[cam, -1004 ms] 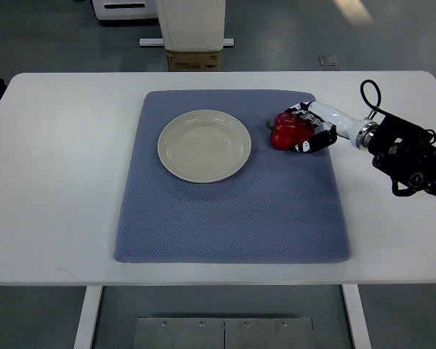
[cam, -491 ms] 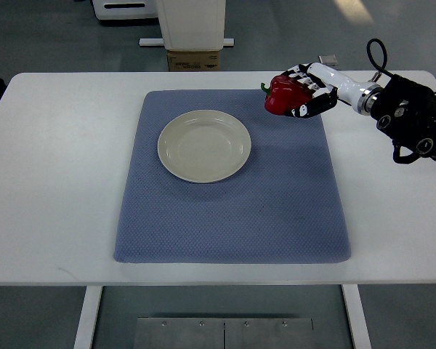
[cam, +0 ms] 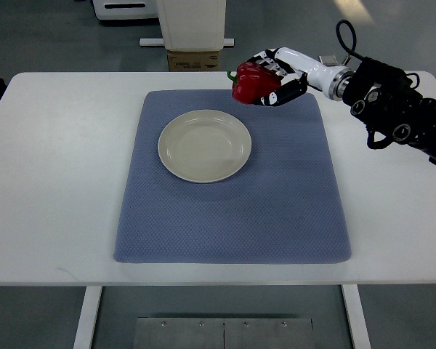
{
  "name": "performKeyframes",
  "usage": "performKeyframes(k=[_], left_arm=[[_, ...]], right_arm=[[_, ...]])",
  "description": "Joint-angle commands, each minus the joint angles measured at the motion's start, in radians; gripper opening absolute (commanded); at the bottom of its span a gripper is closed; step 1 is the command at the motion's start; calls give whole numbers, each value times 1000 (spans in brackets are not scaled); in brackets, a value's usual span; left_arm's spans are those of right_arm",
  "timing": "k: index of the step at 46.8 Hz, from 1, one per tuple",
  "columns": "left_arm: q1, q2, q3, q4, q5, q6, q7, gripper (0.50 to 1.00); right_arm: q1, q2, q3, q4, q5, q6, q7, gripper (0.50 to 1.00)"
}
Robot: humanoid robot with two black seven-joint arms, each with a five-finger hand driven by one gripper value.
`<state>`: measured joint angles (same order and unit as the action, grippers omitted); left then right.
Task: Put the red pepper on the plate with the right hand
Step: 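Carry the pepper over the cream plate and lower it onto it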
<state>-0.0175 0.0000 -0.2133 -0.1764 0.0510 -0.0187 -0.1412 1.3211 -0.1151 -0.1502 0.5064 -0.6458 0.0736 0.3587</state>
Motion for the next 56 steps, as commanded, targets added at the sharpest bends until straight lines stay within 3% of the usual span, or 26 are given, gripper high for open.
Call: performKeyframes(k=[1,12,28,56], left_arm=[[1,0,0,0,0,0,0,1000],[1,0,0,0,0,0,0,1000],[1,0,0,0,0,0,0,1000],[1,0,0,0,0,0,0,1000]], right_arm=[[12,25,0,1,0,0,3,500],[23,58,0,80,0,-1,16,500],[3,114,-2,95,0,0,32,500],[-57,115,-12,92,-9,-12,-20,500]])
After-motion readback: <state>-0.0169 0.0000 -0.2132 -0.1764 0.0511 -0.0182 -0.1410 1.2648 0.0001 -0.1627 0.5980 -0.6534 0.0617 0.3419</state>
